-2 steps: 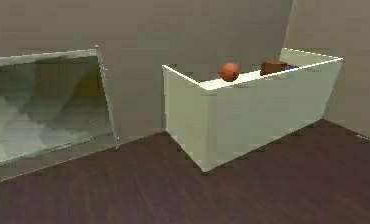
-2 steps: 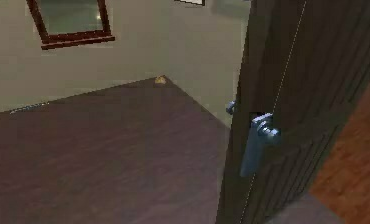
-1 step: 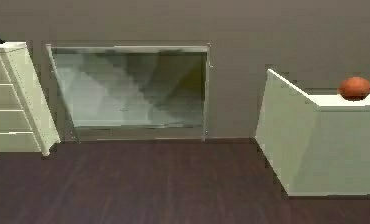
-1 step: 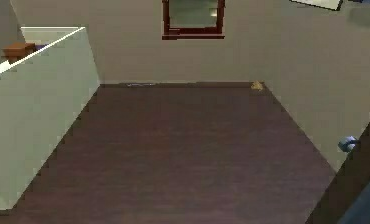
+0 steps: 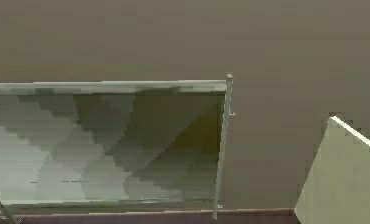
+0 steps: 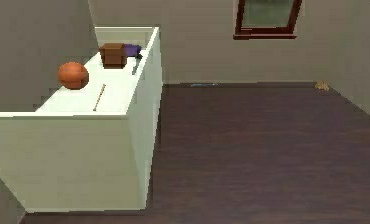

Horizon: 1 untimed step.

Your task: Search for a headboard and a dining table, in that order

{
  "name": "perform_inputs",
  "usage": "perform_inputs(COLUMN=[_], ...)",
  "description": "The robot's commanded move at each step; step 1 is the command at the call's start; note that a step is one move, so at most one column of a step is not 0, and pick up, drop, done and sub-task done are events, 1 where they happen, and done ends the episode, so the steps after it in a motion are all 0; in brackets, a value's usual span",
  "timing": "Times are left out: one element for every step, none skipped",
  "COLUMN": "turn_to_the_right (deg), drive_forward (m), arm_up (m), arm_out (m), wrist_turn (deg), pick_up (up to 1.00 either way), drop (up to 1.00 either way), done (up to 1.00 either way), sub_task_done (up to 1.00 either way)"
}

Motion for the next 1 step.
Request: perform_inputs(turn_to_the_right=[-9.0], drive_forward=[0.0], arm_up=[0.0], arm_out=[0.0], wrist_turn=[0.0], pick_up=[0.0], drop=[0.0], done=[0.0], sub_task_done=[0.0])
